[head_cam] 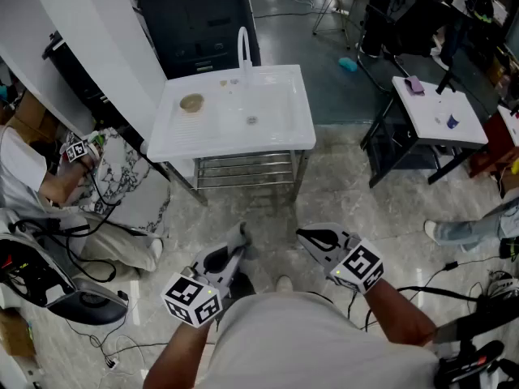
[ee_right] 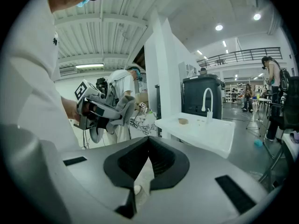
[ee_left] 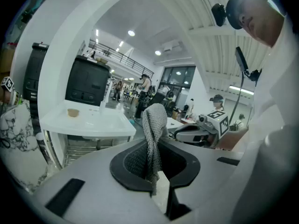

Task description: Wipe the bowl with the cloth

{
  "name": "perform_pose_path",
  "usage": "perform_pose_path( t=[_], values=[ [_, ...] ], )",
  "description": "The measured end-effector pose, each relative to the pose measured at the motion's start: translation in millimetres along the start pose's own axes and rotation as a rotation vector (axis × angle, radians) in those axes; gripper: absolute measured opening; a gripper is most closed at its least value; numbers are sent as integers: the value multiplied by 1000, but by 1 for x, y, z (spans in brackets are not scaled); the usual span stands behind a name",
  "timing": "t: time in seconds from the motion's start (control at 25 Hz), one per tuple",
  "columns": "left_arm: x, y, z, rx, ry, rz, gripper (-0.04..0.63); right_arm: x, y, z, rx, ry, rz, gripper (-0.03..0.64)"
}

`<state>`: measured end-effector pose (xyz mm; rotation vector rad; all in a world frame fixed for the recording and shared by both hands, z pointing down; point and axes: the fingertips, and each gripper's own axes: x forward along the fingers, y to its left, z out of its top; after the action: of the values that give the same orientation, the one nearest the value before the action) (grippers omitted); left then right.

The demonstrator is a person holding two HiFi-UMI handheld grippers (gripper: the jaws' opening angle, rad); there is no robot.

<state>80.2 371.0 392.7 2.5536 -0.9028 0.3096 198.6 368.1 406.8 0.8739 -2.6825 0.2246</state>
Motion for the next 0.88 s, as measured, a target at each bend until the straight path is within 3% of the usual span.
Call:
perform_pose_path(
  t=[0.32, 0.52, 0.76, 0.88],
  values=[
    [1, 44, 17, -7, -40, 44, 38, 35, -19, -2, 9, 18, -3, 17],
    [-1, 99, 21, -53, -44, 78, 38, 78, -37, -1, 22, 66, 9, 15],
    [29, 175, 51, -86, -39, 44, 38, 142, -77, 28, -7, 112, -14, 18],
    [41, 214, 79, -89, -56, 21, 38, 187, -98, 51, -85, 154, -15, 18]
  ],
)
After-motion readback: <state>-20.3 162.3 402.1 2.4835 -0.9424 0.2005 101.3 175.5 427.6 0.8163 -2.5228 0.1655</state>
